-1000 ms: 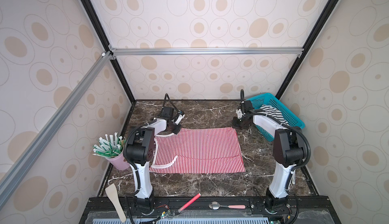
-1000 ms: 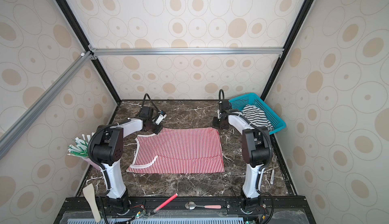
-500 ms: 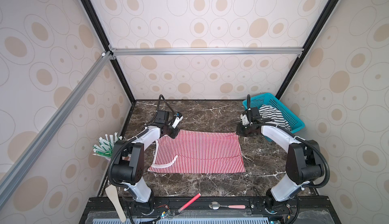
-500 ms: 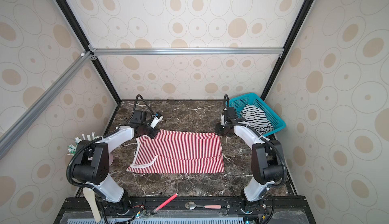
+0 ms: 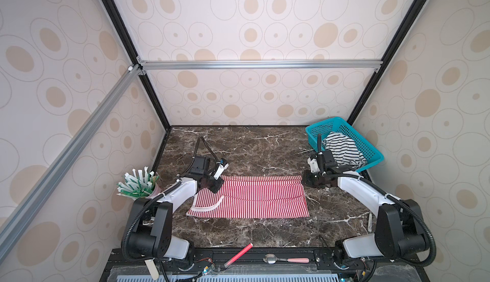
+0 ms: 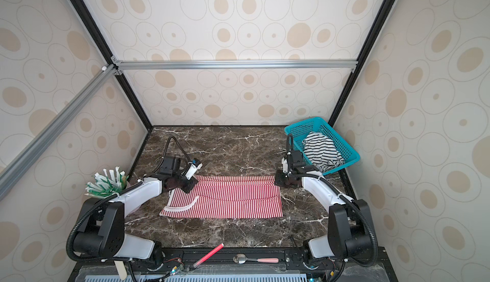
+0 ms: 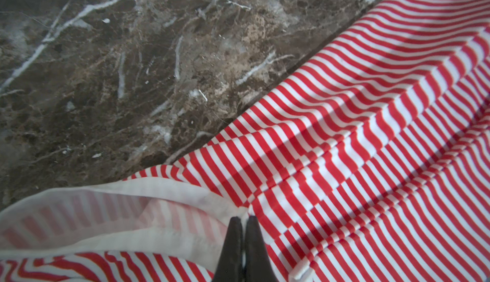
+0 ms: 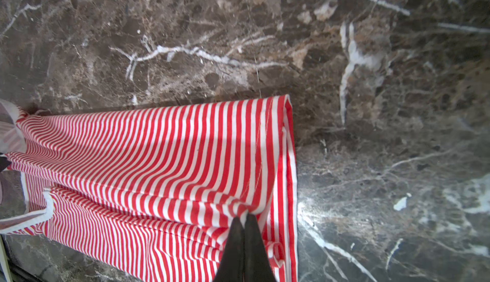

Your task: Fold and stack the tank tops

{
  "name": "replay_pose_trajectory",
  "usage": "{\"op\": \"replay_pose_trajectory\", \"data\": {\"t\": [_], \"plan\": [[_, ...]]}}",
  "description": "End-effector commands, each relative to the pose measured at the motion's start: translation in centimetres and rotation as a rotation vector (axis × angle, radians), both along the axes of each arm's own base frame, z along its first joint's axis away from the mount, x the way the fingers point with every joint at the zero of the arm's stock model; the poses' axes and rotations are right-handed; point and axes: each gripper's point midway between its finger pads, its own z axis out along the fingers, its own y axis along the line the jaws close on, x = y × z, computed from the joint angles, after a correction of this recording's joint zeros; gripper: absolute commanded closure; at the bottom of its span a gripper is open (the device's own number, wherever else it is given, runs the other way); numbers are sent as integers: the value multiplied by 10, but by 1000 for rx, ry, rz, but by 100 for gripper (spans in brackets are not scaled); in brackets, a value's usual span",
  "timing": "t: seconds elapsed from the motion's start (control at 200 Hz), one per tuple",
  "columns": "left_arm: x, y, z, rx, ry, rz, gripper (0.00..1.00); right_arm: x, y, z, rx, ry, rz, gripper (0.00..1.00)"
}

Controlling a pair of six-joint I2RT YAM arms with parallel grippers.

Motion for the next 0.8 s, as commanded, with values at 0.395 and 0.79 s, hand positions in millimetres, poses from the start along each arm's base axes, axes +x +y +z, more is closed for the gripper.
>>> {"op": "replay_pose_trajectory", "data": {"t": [0.395, 0.79], "plan": [[-32, 0, -20, 178, -20, -72, 91, -21, -13, -29, -43, 70, -47, 80], [-30, -7, 14, 151, -114, -98, 56, -27, 3, -8, -108, -13, -12, 60]]}}
